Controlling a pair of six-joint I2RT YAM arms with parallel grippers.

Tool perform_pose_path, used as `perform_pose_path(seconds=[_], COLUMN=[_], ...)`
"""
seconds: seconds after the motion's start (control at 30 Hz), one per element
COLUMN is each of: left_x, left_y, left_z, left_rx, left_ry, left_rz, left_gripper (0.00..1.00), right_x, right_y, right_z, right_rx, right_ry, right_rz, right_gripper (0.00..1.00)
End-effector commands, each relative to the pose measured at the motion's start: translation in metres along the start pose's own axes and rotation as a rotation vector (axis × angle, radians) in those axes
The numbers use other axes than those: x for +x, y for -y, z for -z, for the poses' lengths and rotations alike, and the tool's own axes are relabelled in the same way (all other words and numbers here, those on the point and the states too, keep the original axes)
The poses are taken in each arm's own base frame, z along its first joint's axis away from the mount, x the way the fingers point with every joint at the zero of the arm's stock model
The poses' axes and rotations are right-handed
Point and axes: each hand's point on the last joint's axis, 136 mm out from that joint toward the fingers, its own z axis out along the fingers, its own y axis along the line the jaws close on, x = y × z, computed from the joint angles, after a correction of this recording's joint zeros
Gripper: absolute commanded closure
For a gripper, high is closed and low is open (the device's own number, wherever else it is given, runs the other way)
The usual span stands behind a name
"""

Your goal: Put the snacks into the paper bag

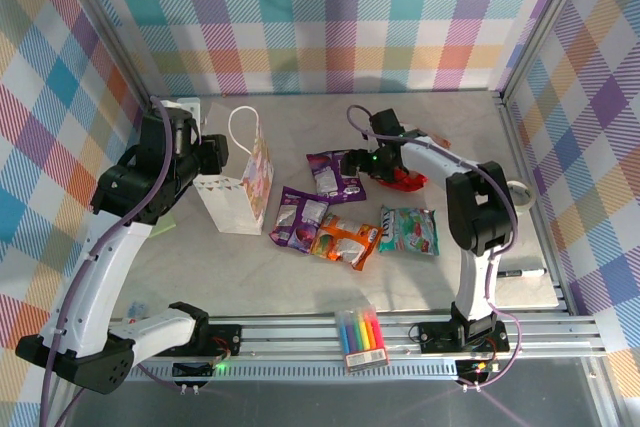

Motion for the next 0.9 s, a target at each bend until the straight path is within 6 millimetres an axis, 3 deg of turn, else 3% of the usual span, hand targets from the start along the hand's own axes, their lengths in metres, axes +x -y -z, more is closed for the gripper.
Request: perform_pose_path(seconds=[0.0, 0.3, 0.5, 0.87], left_x=[-0.005, -0.002, 0.002, 0.006], left_y=[0.002, 0.002, -0.001, -0.004], left_z=[-0.002, -0.007, -0.005, -0.001], left_rx=[-0.002, -0.007, -0.013, -0.024], left_ry=[0.02, 0.014, 0.009, 0.005], left_rz=[-0.018, -0.022, -0.027, -0.03], left_gripper=[0.51, 0.5, 0.5, 0.5], right_x=[0.005, 0.012, 0.014, 0.023], right_y=[-0.003, -0.008, -0.023, -0.015], right_z=[-0.01, -0.005, 0.014, -0.01], right_rx=[-0.019, 0.004, 0.015, 0.032], right_ry=[-0.034, -0.028, 0.046, -0.014], right_rz=[-0.017, 0.027, 0.058, 0.057], right_gripper=[0.13, 0.14, 0.14, 0.11])
